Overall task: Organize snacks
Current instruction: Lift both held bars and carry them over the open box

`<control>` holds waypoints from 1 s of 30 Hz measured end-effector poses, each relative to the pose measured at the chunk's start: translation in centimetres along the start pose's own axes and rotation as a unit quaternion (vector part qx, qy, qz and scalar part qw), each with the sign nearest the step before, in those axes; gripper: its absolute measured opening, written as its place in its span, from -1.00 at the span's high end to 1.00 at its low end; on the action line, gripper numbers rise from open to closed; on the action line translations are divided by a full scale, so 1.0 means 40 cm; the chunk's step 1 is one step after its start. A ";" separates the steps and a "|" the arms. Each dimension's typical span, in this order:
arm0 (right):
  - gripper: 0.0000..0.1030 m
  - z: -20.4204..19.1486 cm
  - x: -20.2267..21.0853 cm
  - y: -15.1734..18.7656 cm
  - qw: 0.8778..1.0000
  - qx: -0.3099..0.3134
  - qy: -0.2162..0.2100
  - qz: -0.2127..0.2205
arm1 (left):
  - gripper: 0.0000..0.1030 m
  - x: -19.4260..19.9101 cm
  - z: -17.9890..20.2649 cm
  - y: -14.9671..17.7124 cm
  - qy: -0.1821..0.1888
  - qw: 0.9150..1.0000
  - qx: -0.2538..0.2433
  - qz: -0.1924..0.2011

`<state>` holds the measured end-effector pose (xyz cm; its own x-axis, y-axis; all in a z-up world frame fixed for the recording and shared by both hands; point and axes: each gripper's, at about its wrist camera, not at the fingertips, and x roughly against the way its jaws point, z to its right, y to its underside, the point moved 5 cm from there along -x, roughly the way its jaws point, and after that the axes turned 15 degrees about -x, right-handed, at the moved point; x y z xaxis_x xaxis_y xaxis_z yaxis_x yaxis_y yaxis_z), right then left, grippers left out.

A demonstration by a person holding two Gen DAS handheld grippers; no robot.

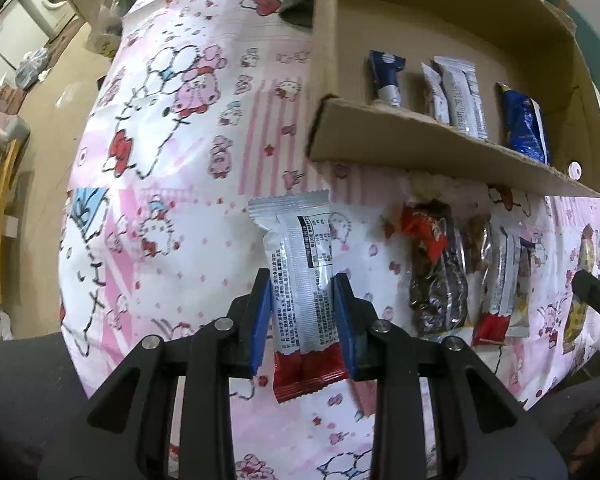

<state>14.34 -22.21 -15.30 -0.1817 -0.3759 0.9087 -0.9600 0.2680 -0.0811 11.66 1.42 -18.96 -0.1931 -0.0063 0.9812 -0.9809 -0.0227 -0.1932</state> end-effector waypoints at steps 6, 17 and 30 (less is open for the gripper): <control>0.44 -0.034 0.023 0.021 1.000 0.009 -0.020 -0.001 | 0.49 0.040 -0.040 0.029 0.025 0.999 0.031 0.001; 0.44 -0.120 0.137 0.049 0.992 0.033 -0.121 0.026 | 0.49 0.278 -0.102 0.022 0.023 0.991 0.054 0.118; 0.44 -0.148 0.263 -0.019 0.972 0.034 -0.194 0.127 | 0.49 0.390 -0.025 -0.130 0.011 0.980 -0.014 0.199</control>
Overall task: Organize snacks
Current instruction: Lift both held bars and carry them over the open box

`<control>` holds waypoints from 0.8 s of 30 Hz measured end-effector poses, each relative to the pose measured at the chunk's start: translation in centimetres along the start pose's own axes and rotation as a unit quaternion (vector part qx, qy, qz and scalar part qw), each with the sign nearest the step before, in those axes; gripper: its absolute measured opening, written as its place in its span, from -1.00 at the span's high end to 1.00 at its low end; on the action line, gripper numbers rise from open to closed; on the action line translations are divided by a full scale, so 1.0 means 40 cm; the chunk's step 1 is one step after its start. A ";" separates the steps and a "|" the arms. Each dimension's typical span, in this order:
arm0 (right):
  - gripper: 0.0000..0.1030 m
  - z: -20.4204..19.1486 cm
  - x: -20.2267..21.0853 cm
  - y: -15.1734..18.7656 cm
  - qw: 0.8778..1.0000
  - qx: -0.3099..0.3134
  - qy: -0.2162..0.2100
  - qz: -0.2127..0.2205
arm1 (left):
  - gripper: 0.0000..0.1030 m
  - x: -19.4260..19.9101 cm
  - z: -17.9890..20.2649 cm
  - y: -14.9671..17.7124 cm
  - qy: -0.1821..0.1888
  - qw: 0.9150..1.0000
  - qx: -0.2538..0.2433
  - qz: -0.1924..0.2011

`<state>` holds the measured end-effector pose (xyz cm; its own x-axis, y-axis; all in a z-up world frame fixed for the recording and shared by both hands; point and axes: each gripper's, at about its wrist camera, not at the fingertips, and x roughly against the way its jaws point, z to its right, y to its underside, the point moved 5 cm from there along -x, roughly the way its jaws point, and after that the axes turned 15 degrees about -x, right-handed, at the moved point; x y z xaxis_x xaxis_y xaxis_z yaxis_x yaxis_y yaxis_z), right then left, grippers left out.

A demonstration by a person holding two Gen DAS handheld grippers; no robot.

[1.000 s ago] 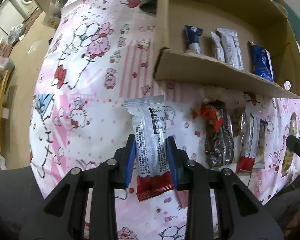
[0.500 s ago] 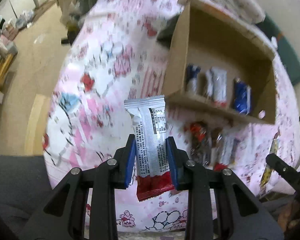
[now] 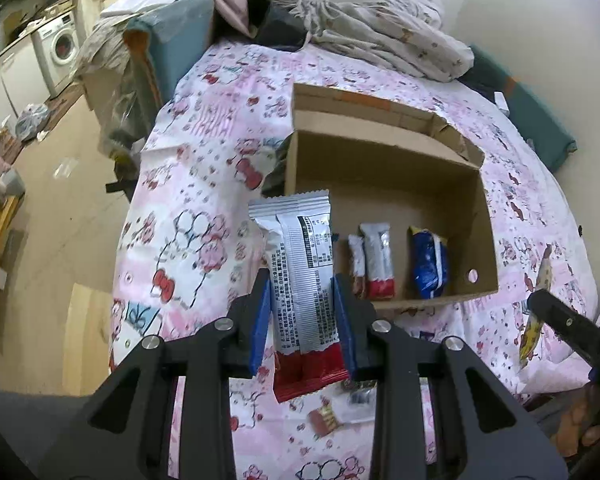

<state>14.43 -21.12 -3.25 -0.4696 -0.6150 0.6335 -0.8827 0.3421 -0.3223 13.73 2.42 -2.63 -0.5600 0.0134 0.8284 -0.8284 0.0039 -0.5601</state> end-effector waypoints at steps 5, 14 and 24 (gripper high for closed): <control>0.44 0.003 0.000 -0.062 1.000 -0.006 -0.007 0.022 | 0.49 -0.016 0.030 -0.051 0.003 1.000 -0.020 0.004; 0.44 0.024 -0.036 -0.138 0.999 -0.019 -0.003 0.032 | 0.49 -0.067 0.063 -0.132 0.005 0.999 -0.040 0.011; 0.44 0.064 -0.111 -0.215 0.999 -0.022 0.026 0.032 | 0.49 -0.159 0.102 -0.184 0.009 0.998 -0.061 0.004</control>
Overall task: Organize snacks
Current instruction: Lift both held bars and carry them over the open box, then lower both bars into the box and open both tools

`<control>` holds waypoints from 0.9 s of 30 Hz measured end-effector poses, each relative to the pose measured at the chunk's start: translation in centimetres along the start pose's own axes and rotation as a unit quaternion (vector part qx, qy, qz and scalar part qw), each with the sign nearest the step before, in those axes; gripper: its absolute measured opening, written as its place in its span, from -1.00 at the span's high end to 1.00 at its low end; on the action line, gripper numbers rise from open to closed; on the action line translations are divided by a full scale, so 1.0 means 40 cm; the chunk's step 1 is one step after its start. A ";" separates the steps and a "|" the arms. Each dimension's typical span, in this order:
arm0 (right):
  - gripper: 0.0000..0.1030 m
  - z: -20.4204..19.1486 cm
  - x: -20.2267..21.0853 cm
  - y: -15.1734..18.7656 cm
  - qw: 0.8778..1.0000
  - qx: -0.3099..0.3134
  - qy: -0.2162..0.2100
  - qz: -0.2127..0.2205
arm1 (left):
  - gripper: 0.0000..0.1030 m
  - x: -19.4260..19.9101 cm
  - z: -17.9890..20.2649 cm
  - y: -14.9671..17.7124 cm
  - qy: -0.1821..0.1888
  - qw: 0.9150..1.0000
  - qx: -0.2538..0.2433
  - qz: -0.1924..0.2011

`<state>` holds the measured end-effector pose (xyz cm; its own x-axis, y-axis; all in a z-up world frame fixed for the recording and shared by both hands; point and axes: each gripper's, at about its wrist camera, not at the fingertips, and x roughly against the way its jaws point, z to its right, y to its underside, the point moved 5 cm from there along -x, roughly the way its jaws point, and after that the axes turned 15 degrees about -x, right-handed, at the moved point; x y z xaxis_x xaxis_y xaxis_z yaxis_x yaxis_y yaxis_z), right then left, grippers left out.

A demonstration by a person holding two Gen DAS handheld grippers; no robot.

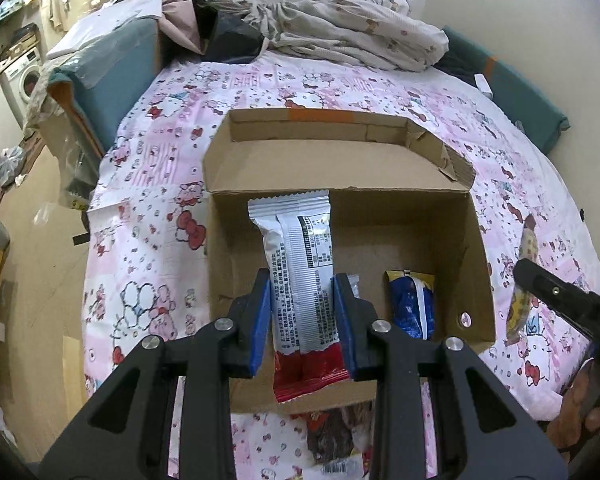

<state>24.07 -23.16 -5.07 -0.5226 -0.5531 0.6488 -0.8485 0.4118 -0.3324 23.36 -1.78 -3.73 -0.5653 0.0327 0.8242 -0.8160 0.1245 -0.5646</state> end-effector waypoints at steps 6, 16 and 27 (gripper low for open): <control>0.44 0.047 -0.055 0.005 0.999 -0.020 0.018 -0.019 | 0.49 -0.062 0.013 0.007 0.008 0.999 -0.027 0.020; 0.43 0.047 -0.130 0.051 0.998 -0.003 0.034 -0.055 | 0.49 -0.127 0.016 0.029 0.025 0.999 -0.028 0.006; 0.42 0.059 -0.179 0.082 0.994 0.001 0.062 -0.087 | 0.48 -0.154 0.018 0.042 0.029 0.999 -0.029 -0.009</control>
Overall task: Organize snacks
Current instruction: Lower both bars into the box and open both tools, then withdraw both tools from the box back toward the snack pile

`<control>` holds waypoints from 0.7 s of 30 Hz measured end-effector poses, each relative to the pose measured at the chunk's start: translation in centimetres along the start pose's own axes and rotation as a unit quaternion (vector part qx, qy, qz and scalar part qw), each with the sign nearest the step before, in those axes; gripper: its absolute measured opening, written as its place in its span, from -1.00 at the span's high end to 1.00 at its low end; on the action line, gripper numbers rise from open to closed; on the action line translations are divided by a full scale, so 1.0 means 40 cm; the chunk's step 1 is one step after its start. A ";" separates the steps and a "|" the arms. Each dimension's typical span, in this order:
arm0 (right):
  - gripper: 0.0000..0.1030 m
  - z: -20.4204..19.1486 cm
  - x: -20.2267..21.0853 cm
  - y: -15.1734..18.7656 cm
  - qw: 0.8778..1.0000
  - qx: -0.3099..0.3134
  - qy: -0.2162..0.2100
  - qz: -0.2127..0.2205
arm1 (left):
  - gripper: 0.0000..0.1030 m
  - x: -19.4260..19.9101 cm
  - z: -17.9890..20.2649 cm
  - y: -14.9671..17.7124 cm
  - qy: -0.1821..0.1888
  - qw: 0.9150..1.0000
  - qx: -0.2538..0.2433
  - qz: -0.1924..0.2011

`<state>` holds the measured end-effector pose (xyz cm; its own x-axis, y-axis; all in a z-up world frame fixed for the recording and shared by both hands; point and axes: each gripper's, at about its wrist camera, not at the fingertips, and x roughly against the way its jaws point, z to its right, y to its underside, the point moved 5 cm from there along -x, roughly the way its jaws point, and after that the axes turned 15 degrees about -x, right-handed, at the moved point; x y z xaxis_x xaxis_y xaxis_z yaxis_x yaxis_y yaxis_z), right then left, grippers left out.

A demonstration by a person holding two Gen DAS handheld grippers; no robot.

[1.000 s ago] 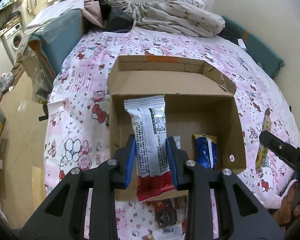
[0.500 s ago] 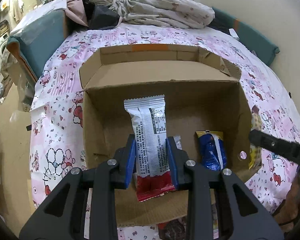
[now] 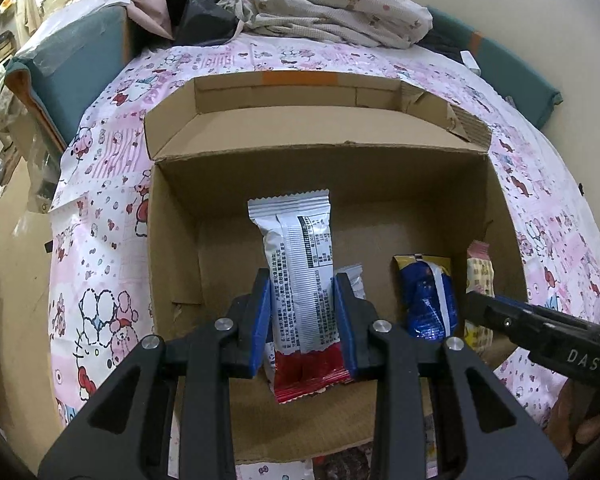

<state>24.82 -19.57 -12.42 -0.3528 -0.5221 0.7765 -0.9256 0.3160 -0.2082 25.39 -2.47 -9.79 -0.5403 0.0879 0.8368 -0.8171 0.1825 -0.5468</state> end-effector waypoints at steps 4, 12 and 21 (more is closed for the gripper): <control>0.38 -0.003 0.001 0.005 1.000 0.001 -0.004 -0.002 | 0.48 -0.002 -0.004 0.007 -0.005 1.000 0.005 -0.002; 0.38 0.002 -0.003 -0.001 1.000 -0.009 -0.009 -0.007 | 0.37 -0.004 0.006 0.012 -0.005 1.000 -0.003 -0.010; -0.49 0.002 0.040 -0.027 0.999 -0.024 -0.017 0.030 | -0.51 0.024 0.002 0.003 -0.010 1.000 0.001 0.008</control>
<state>25.24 -20.80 -10.98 -0.4130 -0.5278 0.7422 -0.8954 0.3842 -0.2250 24.74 -2.43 -9.05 -0.5581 0.0708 0.8267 -0.8081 0.1797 -0.5609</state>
